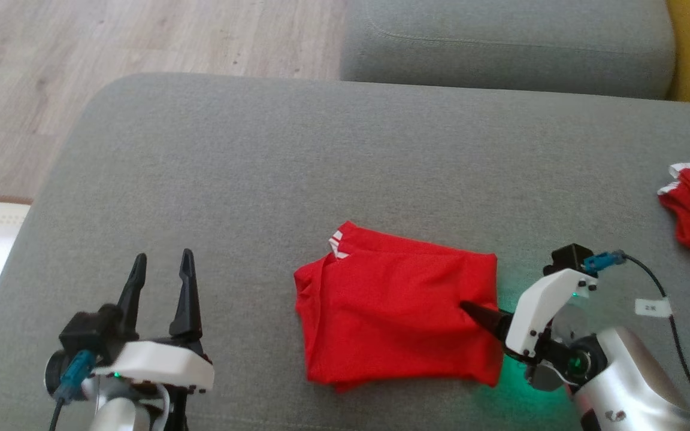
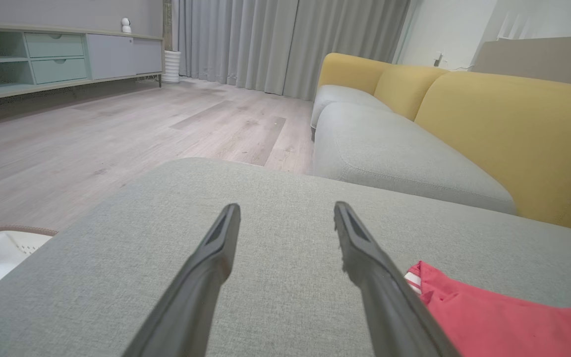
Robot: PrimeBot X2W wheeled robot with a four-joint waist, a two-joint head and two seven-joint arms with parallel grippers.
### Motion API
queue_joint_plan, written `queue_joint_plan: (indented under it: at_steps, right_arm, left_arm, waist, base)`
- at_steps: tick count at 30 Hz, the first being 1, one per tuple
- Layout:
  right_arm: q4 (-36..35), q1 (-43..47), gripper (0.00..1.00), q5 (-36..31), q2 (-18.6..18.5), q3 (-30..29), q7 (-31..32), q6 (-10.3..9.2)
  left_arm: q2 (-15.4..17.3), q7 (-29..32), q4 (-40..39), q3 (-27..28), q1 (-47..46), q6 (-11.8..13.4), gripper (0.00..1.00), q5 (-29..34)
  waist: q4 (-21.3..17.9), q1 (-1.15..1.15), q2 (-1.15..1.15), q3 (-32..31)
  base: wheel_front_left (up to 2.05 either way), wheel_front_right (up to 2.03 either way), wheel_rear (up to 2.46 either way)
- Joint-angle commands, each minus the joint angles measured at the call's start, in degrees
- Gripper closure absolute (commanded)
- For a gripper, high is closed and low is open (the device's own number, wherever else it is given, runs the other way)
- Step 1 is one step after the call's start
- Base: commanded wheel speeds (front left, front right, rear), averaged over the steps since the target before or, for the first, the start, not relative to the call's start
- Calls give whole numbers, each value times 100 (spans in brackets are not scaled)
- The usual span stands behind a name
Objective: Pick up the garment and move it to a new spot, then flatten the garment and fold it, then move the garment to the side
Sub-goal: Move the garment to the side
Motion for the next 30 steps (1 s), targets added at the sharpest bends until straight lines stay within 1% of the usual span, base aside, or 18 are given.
queue_joint_plan:
  at_steps: [1, 4, 5, 6, 7, 14, 18, 20, 24, 30]
  right_arm:
    - [19, -98, 0, 173, 118, 258, 322, -4]
    - [62, -120, 0, 258, 127, 329, 434, -4]
    - [63, -139, 21, 269, 124, 348, 419, -4]
    - [36, -166, 62, 263, 108, 372, 344, -4]
    - [23, -188, 100, 276, 97, 374, 258, -4]
    - [-44, -385, 100, 288, -73, 496, -105, -4]
    - [-181, -668, 100, 255, -235, 647, -336, -4]
    - [-308, -926, 100, 229, -405, 851, -400, -4]
    - [-471, -1289, 100, 230, -662, 1166, -406, -4]
    - [-572, -1855, 100, 361, -889, 1460, -534, -4]
  left_arm:
    - [27, -70, -162, 172, -318, -20, 0, 48]
    - [20, -70, -158, 172, -316, -19, 0, 47]
    - [18, -70, -158, 172, -317, -20, 0, 46]
    - [15, -70, -157, 174, -318, -16, 0, 45]
    - [12, -70, -156, 176, -319, -14, 0, 43]
    - [2, -70, -154, 217, -304, 2, 0, 42]
    - [-5, -70, -219, 205, -318, -30, 0, 54]
    - [-18, -70, -304, 119, -371, -99, 0, 53]
    - [-42, -70, -369, -31, -469, -141, 0, 45]
    - [-70, -70, -327, -288, -728, -159, 0, -34]
  waist:
    - [78, 0, 0, 18]
    - [160, 0, 0, 44]
    - [182, 0, 0, 51]
    - [201, 0, 0, 58]
    - [216, 0, 0, 61]
    - [187, 0, 0, 18]
    - [49, 0, 0, -7]
    - [-111, 0, 0, 0]
    - [-413, 0, 0, 57]
    - [-1080, 0, 0, 262]
  base:
    - [0, 0, 0]
    - [0, 0, 0]
    - [0, 0, 0]
    - [0, 0, 0]
    - [0, 0, 0]
    - [0, 0, 0]
    - [0, 0, 0]
    - [0, 0, 0]
    - [0, 0, 0]
    - [0, 0, 0]
